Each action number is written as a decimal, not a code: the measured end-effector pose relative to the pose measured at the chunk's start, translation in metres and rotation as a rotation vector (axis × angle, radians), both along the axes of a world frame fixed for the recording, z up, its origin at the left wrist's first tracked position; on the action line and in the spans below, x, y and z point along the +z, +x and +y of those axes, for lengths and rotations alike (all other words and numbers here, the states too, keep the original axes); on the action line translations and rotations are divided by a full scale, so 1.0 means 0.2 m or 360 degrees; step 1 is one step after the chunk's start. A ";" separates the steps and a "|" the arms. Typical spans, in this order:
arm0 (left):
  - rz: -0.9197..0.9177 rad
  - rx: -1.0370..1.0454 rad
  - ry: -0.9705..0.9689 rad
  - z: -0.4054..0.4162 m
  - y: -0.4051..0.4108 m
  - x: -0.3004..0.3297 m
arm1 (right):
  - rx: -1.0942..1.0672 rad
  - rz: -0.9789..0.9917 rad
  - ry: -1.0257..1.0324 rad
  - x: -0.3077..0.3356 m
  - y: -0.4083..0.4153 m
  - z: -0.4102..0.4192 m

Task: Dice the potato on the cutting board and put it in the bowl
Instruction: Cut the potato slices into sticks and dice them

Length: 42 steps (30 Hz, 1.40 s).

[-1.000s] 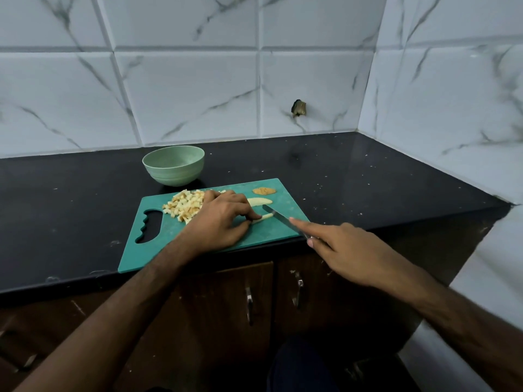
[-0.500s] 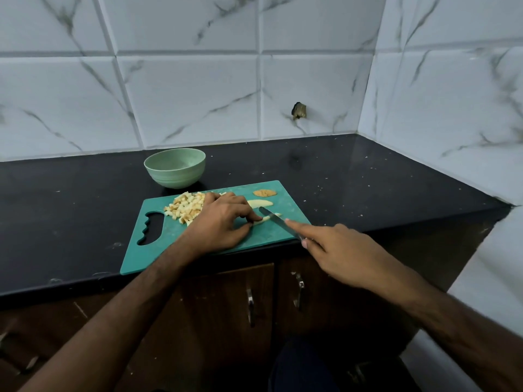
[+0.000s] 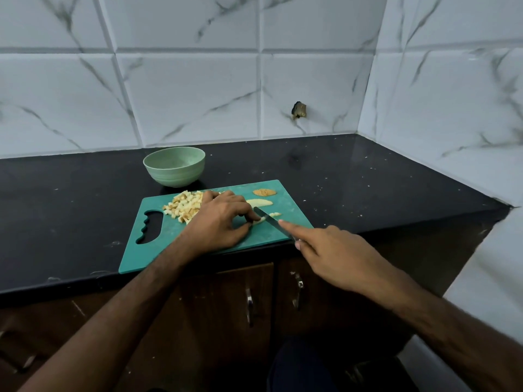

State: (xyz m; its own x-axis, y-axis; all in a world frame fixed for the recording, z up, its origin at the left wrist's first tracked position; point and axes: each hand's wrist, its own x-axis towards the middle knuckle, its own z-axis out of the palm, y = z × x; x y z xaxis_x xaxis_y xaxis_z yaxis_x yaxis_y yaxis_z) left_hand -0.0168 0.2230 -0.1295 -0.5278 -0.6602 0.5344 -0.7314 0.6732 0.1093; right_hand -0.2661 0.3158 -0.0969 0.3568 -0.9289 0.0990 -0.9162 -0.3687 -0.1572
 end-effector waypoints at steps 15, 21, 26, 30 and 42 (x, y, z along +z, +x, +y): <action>0.0029 0.0062 -0.0043 0.02 0.00 0.02 | 0.0031 0.0001 -0.0032 -0.01 0.03 0.01; 0.0034 0.0085 -0.0028 0.03 0.00 0.02 | 0.0026 -0.0076 -0.0053 0.02 0.01 -0.01; 0.0052 0.0080 -0.0059 0.02 0.00 0.01 | 0.0041 -0.0067 -0.0038 0.01 0.03 0.02; 0.0062 0.0080 -0.0065 0.02 0.00 0.01 | 0.0038 -0.0044 -0.0041 -0.04 0.05 0.03; -0.0003 0.0179 -0.0088 0.03 0.00 0.02 | 0.0055 -0.0178 0.0040 -0.05 0.06 0.02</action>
